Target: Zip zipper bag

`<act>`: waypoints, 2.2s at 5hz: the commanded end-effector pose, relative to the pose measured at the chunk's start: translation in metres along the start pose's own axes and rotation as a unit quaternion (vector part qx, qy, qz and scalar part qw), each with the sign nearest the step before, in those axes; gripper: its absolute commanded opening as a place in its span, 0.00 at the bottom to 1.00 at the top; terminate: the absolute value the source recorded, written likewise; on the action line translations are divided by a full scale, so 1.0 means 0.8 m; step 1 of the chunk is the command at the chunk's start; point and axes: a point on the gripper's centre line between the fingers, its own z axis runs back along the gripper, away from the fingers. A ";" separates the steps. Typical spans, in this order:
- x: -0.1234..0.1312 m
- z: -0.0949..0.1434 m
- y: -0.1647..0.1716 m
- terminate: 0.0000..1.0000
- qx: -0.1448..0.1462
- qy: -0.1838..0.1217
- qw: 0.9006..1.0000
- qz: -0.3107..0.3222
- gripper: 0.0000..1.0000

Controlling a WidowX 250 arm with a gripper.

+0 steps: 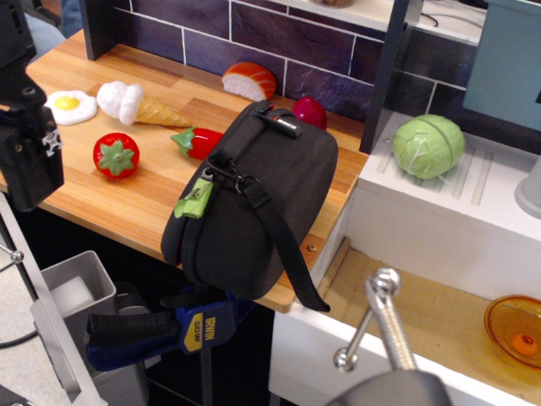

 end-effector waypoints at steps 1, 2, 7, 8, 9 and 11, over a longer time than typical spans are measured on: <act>0.000 0.000 0.000 0.00 0.000 0.000 1.000 0.000 1.00; 0.012 -0.002 -0.017 0.00 -0.019 -0.013 1.000 -0.008 1.00; 0.070 -0.050 -0.088 0.00 -0.023 -0.037 0.999 -0.012 1.00; 0.077 -0.051 -0.097 0.00 -0.021 -0.044 0.999 -0.016 1.00; 0.087 -0.053 -0.098 0.00 -0.014 -0.059 0.998 -0.016 1.00; 0.083 -0.058 -0.102 0.00 -0.020 -0.067 0.997 -0.017 0.00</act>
